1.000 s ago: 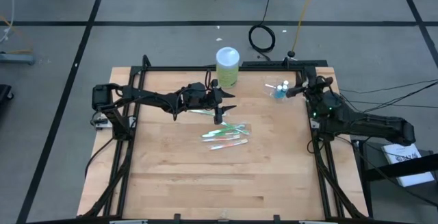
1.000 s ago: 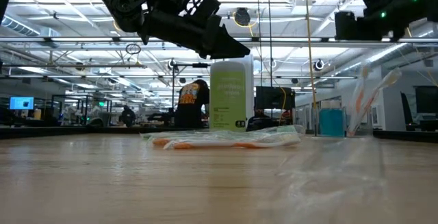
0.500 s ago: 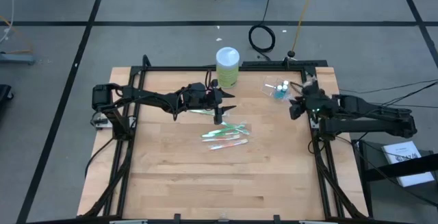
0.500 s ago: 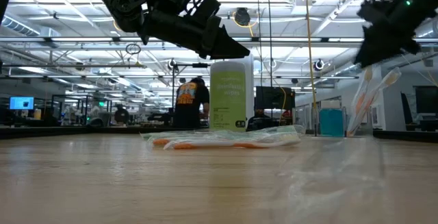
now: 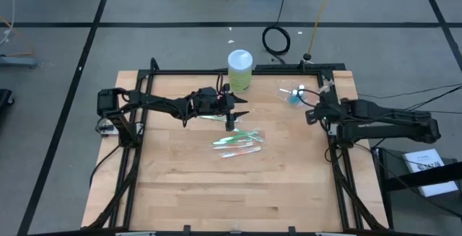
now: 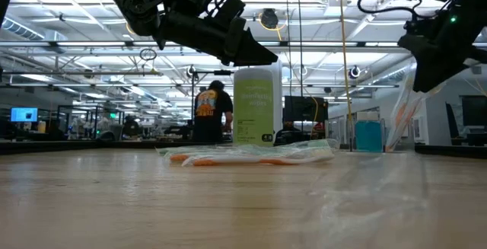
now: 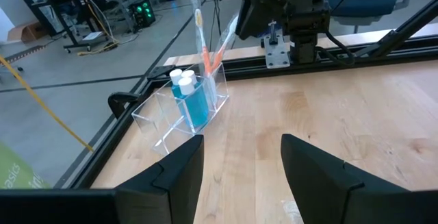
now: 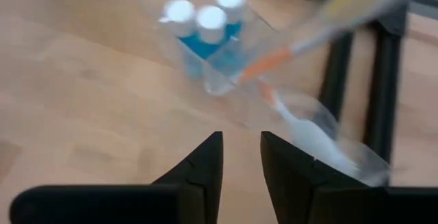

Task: Pick & Place toothbrushing station
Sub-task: Adjust the orange toothbrush into the transparent organizer, then put the orange toothbrush into the transparent organizer

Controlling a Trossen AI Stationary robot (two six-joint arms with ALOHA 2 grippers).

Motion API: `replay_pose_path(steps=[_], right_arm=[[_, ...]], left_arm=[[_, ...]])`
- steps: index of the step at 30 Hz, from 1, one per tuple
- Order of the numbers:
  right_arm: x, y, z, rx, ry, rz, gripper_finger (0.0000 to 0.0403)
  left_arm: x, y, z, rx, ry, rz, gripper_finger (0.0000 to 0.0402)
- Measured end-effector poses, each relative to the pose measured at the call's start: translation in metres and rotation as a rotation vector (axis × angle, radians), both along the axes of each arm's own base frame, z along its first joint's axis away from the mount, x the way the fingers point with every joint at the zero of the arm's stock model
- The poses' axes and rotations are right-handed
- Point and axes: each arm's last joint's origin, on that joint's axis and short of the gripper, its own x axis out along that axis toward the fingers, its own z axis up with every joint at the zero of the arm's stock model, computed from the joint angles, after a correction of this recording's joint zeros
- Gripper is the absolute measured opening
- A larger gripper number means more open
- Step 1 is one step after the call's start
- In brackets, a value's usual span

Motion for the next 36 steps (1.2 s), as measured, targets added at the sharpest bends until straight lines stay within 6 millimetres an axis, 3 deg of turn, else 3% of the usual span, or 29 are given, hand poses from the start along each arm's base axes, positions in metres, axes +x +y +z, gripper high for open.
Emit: replay_pose_path(steps=[7, 14, 18, 28, 36], right_arm=[[-0.002, -0.005, -0.004, -0.034, 0.086, -0.119, 0.0068], [0.005, -0.012, -0.001, -0.240, 0.127, -0.129, 0.0050], [0.012, -0.013, 0.002, -0.265, 0.095, -0.094, 0.0043], [0.043, -0.009, 0.021, -0.415, -0.029, 0.198, 0.0043], [0.073, 0.001, 0.032, -0.524, -0.266, 0.635, 0.0043]], left_arm=[[0.000, 0.000, 0.000, -0.003, 0.000, 0.001, 0.0202], [0.000, 0.000, 0.000, -0.004, 0.004, 0.001, 0.0202], [0.000, 0.000, -0.001, -0.004, 0.005, 0.000, 0.0202], [-0.006, -0.005, 0.003, 0.002, 0.073, -0.022, 0.0202], [-0.014, -0.020, 0.004, -0.054, 0.177, -0.050, 0.0202]])
